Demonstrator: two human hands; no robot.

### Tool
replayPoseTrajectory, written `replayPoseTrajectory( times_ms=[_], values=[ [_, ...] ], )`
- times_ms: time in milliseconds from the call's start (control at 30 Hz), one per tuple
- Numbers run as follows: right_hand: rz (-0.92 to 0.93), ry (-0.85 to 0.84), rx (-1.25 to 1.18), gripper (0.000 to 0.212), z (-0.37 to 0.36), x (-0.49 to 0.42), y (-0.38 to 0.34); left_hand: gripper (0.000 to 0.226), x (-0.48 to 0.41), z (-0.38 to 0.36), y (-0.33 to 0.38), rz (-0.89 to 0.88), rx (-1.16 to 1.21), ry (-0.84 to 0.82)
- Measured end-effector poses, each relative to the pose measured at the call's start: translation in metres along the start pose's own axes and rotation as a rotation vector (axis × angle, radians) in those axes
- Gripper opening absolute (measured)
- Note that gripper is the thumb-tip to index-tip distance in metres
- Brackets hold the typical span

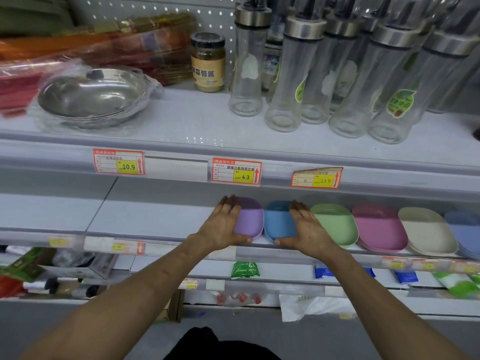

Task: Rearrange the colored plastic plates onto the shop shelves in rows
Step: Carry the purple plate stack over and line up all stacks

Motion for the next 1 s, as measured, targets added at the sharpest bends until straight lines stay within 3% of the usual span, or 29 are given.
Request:
replayPoseTrajectory(
  times_ms=[200,400,567,700,767,933,1000],
  values=[
    [0.023,0.014,-0.053,0.109,0.006,0.005,-0.004,0.114,0.004,0.003,0.002,-0.009,0.023,0.032],
    [0.067,0.076,-0.038,0.071,-0.007,0.025,-0.003,0.087,0.03,0.002,0.017,-0.098,-0.112,0.142],
    [0.103,0.02,0.093,0.095,-0.033,0.027,-0.004,0.08,0.034,-0.007,0.025,-0.154,-0.246,0.121],
    [0.104,0.007,0.137,0.089,-0.035,0.03,-0.007,0.046,0.043,-0.006,0.036,-0.226,-0.283,0.126],
    [0.121,0.003,0.154,0.089,-0.034,0.033,-0.01,0.042,0.048,-0.011,0.038,-0.246,-0.301,0.109],
    [0.182,0.013,0.208,0.05,-0.037,0.039,-0.012,0.048,0.05,-0.013,0.038,-0.245,-0.339,0.102],
    [0.195,0.015,0.209,0.044,-0.038,0.039,-0.012,0.049,0.05,-0.011,0.038,-0.236,-0.346,0.096]
  ],
)
Point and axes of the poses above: each hand's wrist, its own x-axis away from the middle knuckle, its own z-axis out of the back of the hand, y = z × x, the point moved 10 cm from there along -x, towards the middle knuckle, and after that the axes turned 3 degrees about y, right-handed, at the moved point
